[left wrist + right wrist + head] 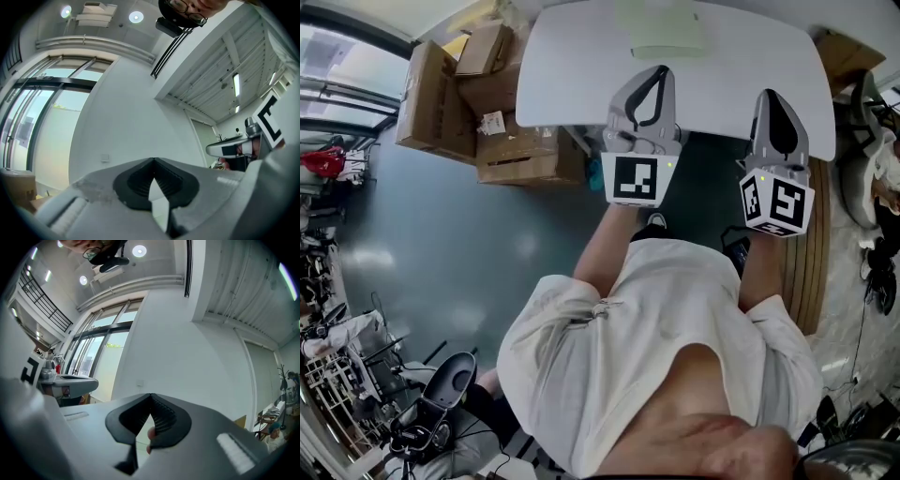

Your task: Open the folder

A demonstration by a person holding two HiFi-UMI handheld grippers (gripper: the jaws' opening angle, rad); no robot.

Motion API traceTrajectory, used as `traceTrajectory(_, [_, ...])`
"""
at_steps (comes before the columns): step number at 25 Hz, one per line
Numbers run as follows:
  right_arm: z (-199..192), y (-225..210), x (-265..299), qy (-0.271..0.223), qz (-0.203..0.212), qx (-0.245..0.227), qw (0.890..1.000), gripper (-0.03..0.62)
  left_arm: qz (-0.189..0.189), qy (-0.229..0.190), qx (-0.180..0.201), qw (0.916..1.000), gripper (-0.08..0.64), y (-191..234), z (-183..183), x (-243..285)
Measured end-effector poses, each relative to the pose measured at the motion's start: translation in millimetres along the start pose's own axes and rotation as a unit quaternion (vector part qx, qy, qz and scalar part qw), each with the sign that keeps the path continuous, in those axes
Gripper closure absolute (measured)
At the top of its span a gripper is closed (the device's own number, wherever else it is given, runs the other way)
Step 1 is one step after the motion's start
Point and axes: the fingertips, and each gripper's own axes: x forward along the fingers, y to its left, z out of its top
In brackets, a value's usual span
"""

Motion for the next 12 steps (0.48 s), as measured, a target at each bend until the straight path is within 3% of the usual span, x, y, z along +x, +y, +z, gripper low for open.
traceTrajectory(12, [-20,10,60,0.011,-0.010,-0.001,1.000,0.591,-0.012,0.000,-0.006,0.9999,0.560,41,-24,43])
